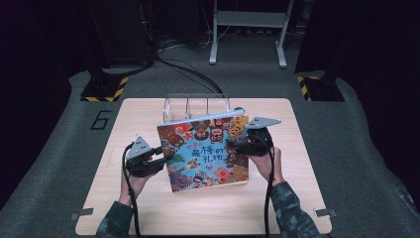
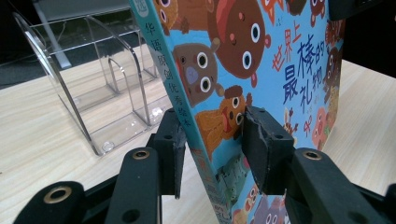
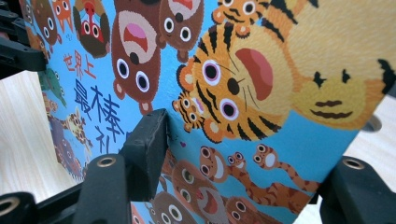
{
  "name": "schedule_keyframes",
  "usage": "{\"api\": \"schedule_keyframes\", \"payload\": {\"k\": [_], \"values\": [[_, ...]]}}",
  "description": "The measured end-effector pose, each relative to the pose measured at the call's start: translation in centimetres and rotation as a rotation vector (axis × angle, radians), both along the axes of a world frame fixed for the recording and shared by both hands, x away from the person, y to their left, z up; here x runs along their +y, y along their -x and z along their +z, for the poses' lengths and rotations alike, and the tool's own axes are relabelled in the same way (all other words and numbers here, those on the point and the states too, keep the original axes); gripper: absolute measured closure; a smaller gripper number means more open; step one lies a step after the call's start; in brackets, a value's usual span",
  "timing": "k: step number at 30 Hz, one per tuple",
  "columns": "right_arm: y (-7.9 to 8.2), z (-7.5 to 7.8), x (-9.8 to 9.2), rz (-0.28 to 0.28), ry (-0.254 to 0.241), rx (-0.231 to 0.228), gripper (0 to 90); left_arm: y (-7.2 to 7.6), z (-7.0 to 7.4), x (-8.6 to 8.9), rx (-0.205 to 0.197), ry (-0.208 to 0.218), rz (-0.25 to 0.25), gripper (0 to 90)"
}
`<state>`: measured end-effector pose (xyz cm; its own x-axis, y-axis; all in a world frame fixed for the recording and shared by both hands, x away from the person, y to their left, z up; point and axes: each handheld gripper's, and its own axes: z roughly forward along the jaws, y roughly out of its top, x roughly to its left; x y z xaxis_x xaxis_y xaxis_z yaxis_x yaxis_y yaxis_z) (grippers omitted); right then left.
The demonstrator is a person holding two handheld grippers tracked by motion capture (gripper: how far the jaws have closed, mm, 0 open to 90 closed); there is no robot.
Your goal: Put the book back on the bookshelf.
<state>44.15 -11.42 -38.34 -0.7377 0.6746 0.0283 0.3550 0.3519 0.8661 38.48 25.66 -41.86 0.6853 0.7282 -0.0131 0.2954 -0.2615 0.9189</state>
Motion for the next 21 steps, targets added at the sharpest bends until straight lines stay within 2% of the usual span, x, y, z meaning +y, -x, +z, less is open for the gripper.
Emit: {"api": "schedule_keyframes", "payload": {"k": [7, 12, 14, 17, 18, 21], "values": [[0.29, -0.24, -0.11, 0.013, -0.011, -0.044, 40.0, -0.03, 0.04, 0.37, -0.011, 0.004, -0.03, 62.2], [0.46, -0.32, -0.28, 0.02, -0.016, -0.049, 40.1, -0.1, 0.11, 0.43, -0.002, 0.01, -0.053, 62.3], [0.48, -0.36, -0.39, 0.029, -0.013, -0.056, 40.5, -0.21, 0.07, 0.55, 0.003, 0.028, -0.068, 61.8], [0.59, -0.49, -0.7, 0.048, -0.027, -0.066, 43.1, -0.47, -0.17, 0.93, 0.02, 0.089, -0.103, 59.9], [0.66, -0.51, -0.85, 0.055, -0.033, -0.072, 43.7, -0.54, -0.3, 0.88, 0.021, 0.113, -0.101, 59.0], [0.76, -0.45, -0.87, 0.056, -0.033, -0.074, 44.1, -0.57, -0.25, 0.84, 0.026, 0.102, -0.111, 55.7]]}}
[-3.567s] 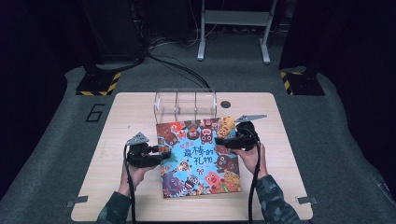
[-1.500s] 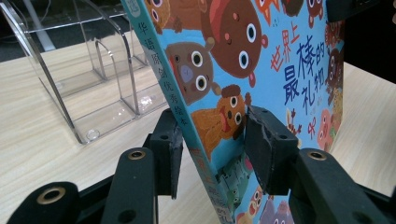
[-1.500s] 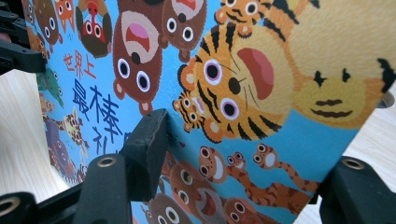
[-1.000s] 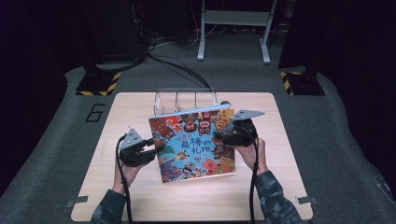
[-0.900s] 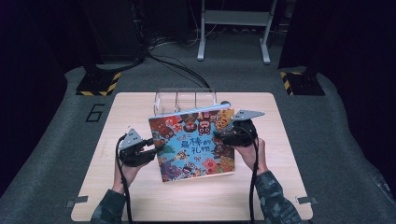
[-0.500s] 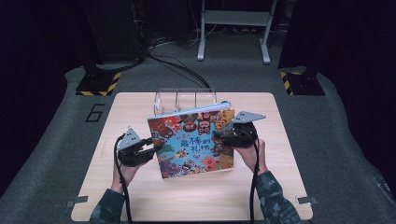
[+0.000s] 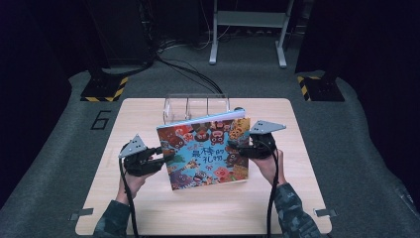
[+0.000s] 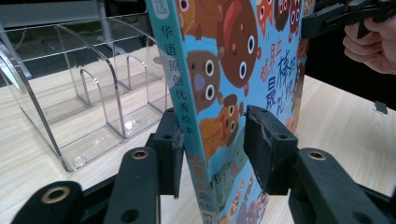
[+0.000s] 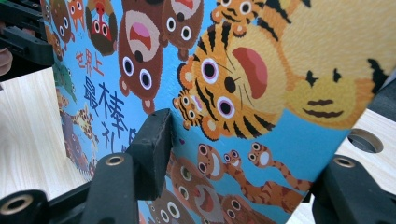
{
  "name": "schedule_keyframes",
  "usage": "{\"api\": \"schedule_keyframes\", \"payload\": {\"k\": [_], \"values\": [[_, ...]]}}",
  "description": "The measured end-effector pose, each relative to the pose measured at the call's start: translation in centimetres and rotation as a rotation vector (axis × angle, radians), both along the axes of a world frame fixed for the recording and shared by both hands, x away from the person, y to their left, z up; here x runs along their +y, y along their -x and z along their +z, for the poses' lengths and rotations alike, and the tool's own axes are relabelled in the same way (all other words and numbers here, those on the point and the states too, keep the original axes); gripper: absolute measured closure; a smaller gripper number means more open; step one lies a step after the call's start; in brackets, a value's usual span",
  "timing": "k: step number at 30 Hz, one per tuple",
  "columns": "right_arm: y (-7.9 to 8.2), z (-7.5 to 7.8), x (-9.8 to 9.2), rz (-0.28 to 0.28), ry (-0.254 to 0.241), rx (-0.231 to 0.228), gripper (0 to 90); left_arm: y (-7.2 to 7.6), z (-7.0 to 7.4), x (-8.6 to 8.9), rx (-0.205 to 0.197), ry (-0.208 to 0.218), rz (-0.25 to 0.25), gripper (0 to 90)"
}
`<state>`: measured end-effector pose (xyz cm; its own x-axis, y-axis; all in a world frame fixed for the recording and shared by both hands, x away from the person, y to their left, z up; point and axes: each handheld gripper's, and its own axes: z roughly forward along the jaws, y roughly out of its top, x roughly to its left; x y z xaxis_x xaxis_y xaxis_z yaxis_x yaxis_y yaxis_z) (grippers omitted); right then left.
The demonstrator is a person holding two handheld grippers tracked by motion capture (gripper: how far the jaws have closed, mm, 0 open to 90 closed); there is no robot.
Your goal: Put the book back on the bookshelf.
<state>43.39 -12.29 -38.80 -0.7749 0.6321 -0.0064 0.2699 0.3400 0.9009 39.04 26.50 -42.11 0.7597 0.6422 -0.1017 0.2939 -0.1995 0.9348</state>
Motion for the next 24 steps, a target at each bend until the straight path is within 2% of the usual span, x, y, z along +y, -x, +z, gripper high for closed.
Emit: {"api": "schedule_keyframes", "payload": {"k": [1, 4, 8, 11, 15, 19, 24], "values": [[0.0, 0.0, 0.0, 0.004, 0.003, -0.001, 44.1, 0.0, 0.0, 0.0, -0.001, 0.007, 0.001, 55.4], [0.0, 0.0, -0.1, -0.003, -0.002, 0.011, 43.7, 0.1, 0.1, -0.1, -0.014, -0.006, -0.012, 56.0], [-0.1, 0.0, 0.1, -0.018, -0.002, 0.025, 42.2, 0.2, 0.3, -0.3, -0.052, -0.082, 0.022, 61.3], [-0.3, 0.1, 0.2, -0.019, 0.004, 0.033, 41.8, 0.2, 0.2, -0.2, -0.05, -0.07, 0.012, 61.8], [-0.3, 0.2, 0.4, -0.029, 0.006, 0.051, 37.8, 0.5, 0.3, -0.4, -0.06, -0.094, 0.019, 62.2], [-0.5, 0.6, 1.0, -0.043, 0.053, 0.091, 34.4, 0.9, 0.3, -0.3, -0.067, -0.106, 0.008, 62.5], [-0.3, 0.7, 0.9, -0.037, 0.048, 0.106, 32.9, 1.6, 0.4, -0.5, -0.09, -0.127, 0.003, 62.9]]}}
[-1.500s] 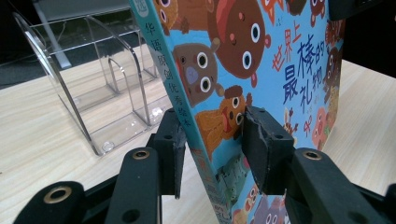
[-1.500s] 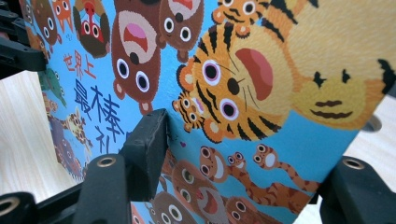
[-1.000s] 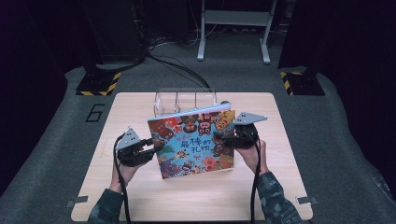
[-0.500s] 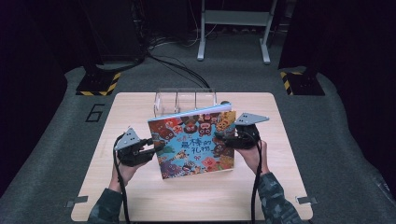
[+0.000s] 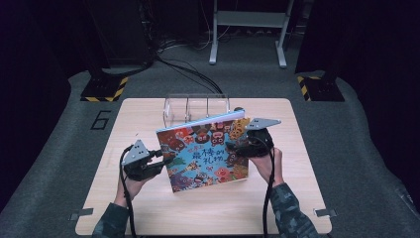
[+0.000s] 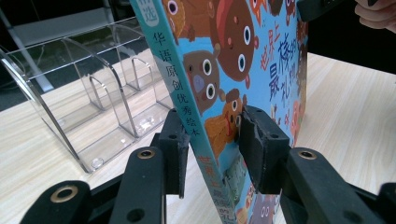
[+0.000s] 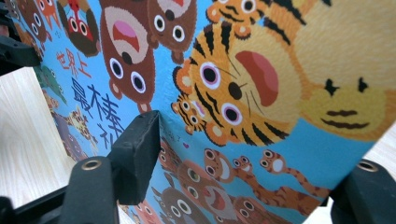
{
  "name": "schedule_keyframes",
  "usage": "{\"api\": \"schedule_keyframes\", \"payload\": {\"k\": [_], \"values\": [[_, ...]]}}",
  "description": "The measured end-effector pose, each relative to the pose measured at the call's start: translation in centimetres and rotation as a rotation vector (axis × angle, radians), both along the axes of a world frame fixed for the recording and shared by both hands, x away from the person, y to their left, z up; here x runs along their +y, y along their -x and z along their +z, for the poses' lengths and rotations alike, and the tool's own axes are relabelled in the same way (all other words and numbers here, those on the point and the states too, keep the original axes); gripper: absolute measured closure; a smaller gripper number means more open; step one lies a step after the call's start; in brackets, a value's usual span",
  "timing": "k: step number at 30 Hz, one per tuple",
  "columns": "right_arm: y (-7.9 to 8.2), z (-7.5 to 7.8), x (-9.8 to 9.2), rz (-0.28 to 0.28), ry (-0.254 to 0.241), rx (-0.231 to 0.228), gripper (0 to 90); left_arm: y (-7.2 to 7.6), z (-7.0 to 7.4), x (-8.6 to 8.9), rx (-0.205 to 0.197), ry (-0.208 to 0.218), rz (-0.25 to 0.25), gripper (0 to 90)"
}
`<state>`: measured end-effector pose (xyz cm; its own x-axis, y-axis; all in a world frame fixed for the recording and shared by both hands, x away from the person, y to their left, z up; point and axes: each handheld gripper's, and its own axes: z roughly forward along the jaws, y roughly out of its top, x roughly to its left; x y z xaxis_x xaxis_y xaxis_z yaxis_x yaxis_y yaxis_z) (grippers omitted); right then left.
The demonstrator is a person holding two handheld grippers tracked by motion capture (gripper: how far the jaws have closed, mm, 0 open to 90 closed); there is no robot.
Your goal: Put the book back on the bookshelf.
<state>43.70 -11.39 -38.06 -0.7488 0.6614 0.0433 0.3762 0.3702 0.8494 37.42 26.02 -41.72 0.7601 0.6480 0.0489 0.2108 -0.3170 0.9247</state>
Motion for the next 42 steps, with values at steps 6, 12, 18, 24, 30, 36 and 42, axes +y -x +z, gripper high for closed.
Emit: {"api": "schedule_keyframes", "payload": {"k": [6, 12, 18, 24, 30, 36, 42], "values": [[-0.1, -0.2, 0.1, 0.002, -0.047, -0.03, 31.2, 0.3, 0.2, 0.2, -0.022, -0.016, -0.008, 63.9], [0.1, -0.2, 0.2, 0.012, -0.07, -0.043, 31.4, 0.4, 0.4, 0.5, -0.047, -0.016, -0.008, 67.1], [0.0, -0.3, 0.0, 0.029, -0.075, -0.042, 32.4, 0.2, 0.3, 0.6, -0.024, 0.021, -0.028, 64.5], [0.5, -0.3, -0.2, 0.043, -0.08, -0.062, 34.1, -0.5, 0.2, 0.7, -0.001, 0.091, -0.055, 60.0], [0.4, -0.6, -0.4, 0.048, -0.081, -0.041, 32.2, -0.6, 0.5, 0.4, -0.024, 0.126, -0.117, 64.8], [0.6, -0.8, -0.8, 0.061, -0.081, -0.035, 31.9, -0.5, 1.2, -1.0, -0.058, 0.065, -0.179, 63.0], [0.9, -0.8, -0.8, 0.059, -0.066, -0.039, 32.5, -0.9, 1.3, -1.2, -0.03, 0.069, -0.206, 59.5]]}}
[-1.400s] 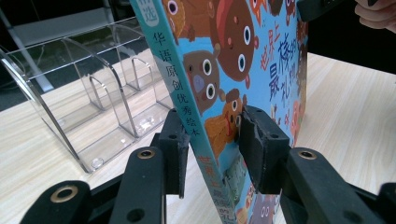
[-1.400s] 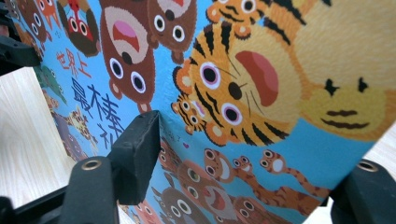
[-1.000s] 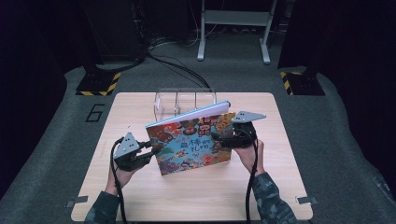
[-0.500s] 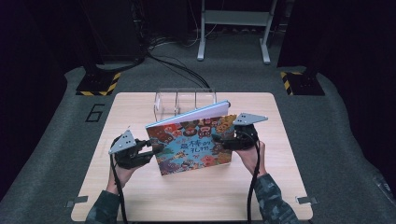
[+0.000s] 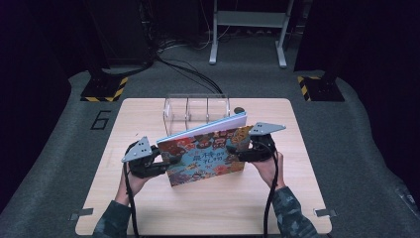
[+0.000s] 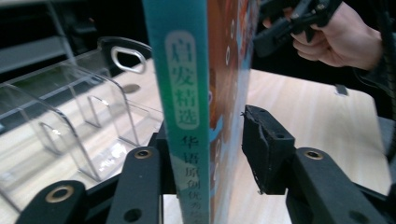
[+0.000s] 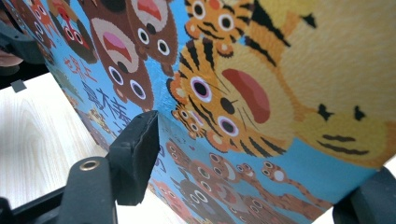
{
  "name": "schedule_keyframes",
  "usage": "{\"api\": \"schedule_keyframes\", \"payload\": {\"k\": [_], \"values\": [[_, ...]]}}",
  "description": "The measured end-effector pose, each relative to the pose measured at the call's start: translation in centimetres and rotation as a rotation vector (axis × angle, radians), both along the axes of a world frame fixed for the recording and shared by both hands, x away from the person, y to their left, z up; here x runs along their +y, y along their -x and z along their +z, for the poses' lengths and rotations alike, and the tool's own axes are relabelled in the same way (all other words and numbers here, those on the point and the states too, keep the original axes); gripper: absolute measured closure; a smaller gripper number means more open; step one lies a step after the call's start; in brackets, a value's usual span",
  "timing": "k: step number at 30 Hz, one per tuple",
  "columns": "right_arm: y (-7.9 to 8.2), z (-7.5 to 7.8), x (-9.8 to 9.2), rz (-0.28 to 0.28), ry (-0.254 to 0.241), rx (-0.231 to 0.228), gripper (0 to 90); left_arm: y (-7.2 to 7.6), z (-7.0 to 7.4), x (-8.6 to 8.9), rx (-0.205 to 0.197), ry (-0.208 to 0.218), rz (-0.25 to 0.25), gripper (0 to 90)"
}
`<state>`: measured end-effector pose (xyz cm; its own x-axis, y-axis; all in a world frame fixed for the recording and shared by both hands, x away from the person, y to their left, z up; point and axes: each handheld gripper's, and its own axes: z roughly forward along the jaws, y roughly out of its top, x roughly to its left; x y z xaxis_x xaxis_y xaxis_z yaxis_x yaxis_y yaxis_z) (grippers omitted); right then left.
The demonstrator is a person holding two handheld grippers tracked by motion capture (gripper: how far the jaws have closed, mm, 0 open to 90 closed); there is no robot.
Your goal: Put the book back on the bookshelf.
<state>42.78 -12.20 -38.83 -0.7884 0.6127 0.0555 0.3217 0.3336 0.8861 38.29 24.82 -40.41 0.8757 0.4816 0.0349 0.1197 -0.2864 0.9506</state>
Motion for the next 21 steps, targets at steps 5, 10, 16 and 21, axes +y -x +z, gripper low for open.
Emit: {"api": "schedule_keyframes", "payload": {"k": [5, 10, 16, 21], "values": [[0.2, 0.0, 0.1, -0.008, 0.001, -0.002, 30.6, -0.1, 0.3, 0.0, 0.034, 0.053, 0.005, 60.6], [0.0, -0.1, 0.5, -0.015, 0.0, 0.011, 25.2, -0.1, 1.5, -0.3, -0.001, 0.053, 0.023, 62.0], [0.0, -0.4, 0.8, -0.021, -0.003, 0.019, 16.9, -0.7, 2.7, -0.6, 0.026, 0.03, -0.004, 65.5], [0.3, -0.4, 1.0, -0.025, 0.003, 0.029, 14.8, -1.1, 3.7, -0.8, 0.043, 0.001, -0.032, 66.3]]}}
